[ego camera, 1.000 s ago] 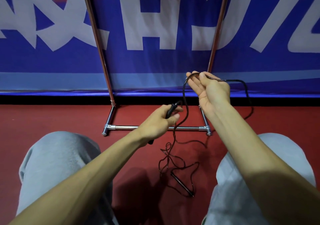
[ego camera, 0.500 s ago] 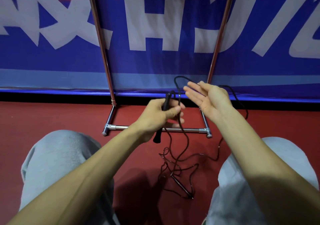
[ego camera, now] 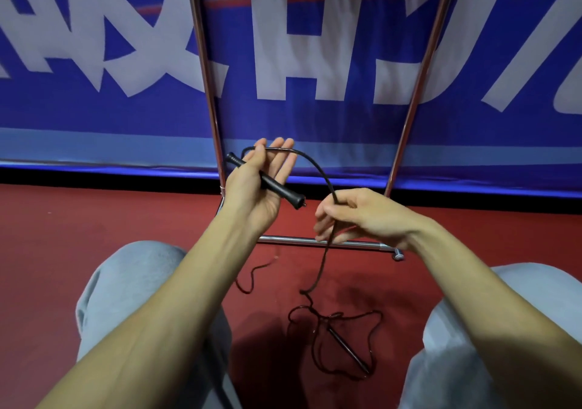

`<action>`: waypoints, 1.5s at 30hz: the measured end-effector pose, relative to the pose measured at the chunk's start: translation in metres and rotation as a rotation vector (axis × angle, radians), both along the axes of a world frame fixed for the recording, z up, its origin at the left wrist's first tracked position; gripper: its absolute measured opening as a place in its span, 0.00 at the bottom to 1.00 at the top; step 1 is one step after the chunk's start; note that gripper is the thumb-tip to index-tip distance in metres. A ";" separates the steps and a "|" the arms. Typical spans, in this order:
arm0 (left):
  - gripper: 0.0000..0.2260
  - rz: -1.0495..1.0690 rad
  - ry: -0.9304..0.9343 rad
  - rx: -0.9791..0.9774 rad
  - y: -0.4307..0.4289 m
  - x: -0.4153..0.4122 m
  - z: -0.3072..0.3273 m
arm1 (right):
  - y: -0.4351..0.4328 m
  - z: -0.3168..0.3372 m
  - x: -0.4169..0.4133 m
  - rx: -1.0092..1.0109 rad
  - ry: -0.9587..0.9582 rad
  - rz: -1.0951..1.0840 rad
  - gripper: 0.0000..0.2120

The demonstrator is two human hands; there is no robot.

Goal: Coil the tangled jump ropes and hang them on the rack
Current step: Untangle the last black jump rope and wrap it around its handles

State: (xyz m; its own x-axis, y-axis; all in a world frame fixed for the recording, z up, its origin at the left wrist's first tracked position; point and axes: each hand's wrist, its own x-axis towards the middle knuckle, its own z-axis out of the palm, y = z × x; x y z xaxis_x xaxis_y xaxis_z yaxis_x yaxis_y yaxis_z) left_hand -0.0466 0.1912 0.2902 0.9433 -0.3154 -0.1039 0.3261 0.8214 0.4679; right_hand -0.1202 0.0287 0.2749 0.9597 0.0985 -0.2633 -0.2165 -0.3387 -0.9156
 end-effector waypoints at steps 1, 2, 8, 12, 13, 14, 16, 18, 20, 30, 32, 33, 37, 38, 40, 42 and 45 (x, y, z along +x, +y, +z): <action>0.05 0.010 0.016 -0.024 0.001 0.001 -0.001 | 0.000 0.000 -0.001 0.000 0.006 0.024 0.08; 0.05 0.020 0.018 -0.029 0.002 0.002 -0.002 | 0.000 0.000 -0.002 -0.003 0.011 0.028 0.08; 0.06 -0.013 -0.158 0.410 -0.005 -0.002 -0.004 | -0.011 0.012 -0.003 0.143 -0.157 -0.175 0.06; 0.10 -0.214 -0.344 0.877 -0.013 -0.013 -0.010 | -0.021 0.023 -0.006 0.332 -0.277 -0.351 0.07; 0.11 -0.287 -0.403 0.970 -0.014 -0.017 -0.012 | -0.023 0.025 -0.007 0.400 -0.298 -0.389 0.07; 0.10 -0.364 -0.454 1.043 -0.015 -0.019 -0.014 | -0.026 0.027 -0.007 0.474 -0.315 -0.428 0.07; 0.09 -0.506 -0.521 1.105 -0.016 -0.024 -0.017 | -0.032 0.029 -0.007 0.605 -0.342 -0.516 0.07; 0.07 -0.605 -0.534 1.046 -0.018 -0.028 -0.016 | -0.038 0.029 -0.005 0.709 -0.364 -0.606 0.09; 0.08 -0.628 -0.523 0.965 -0.018 -0.031 -0.015 | -0.045 0.027 -0.002 0.822 -0.374 -0.694 0.09; 0.07 -0.397 -0.528 0.782 -0.024 -0.036 -0.018 | -0.058 0.020 0.007 1.033 -0.365 -0.895 0.03; 0.06 -0.334 -0.486 0.725 -0.025 -0.036 -0.017 | -0.053 0.019 0.006 0.962 -0.340 -0.858 0.03; 0.06 -0.307 -0.460 0.689 -0.024 -0.035 -0.016 | -0.050 0.018 0.006 0.906 -0.322 -0.832 0.03; 0.05 -0.218 -0.341 0.514 -0.025 -0.034 -0.009 | -0.035 0.011 0.005 0.507 -0.193 -0.606 0.07; 0.06 -0.192 -0.307 0.469 -0.025 -0.033 -0.007 | -0.030 0.011 0.004 0.369 -0.155 -0.515 0.09; 0.06 -0.141 -0.246 0.395 -0.023 -0.029 -0.005 | -0.022 0.010 0.001 0.136 -0.086 -0.315 0.13; 0.06 -0.107 -0.188 0.312 -0.019 -0.023 -0.004 | -0.016 0.008 -0.001 -0.037 -0.048 -0.101 0.15; 0.05 -0.074 -0.082 0.178 -0.012 -0.013 -0.004 | -0.011 0.001 -0.003 -0.230 -0.103 0.062 0.09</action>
